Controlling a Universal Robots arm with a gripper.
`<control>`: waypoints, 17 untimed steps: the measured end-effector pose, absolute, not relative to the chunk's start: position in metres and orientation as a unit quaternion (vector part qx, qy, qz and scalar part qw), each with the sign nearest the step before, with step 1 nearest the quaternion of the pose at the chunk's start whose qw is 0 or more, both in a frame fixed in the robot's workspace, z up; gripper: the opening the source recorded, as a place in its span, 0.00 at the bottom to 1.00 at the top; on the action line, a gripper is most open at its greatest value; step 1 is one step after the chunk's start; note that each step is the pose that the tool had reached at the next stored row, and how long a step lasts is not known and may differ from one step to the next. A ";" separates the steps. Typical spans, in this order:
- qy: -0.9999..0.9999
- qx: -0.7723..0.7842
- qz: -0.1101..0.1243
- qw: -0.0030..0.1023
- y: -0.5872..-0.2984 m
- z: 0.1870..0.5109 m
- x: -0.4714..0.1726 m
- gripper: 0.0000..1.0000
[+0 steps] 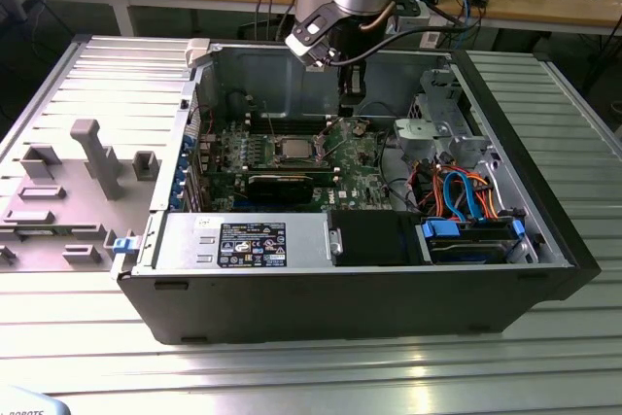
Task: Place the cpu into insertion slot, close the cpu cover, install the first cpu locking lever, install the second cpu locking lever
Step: 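Close the cpu cover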
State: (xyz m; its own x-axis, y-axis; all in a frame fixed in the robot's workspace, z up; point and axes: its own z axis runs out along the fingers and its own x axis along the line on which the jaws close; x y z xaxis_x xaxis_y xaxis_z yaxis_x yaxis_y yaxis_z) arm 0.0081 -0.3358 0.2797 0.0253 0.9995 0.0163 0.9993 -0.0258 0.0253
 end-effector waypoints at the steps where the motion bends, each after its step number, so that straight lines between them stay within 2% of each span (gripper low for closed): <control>1: 0.698 0.716 0.015 0.003 -0.336 0.280 0.008 0.11; 10: 0.698 0.716 0.015 0.003 -0.336 0.279 0.010 0.11; 17: 0.698 0.716 0.012 0.001 -0.336 0.264 0.035 0.11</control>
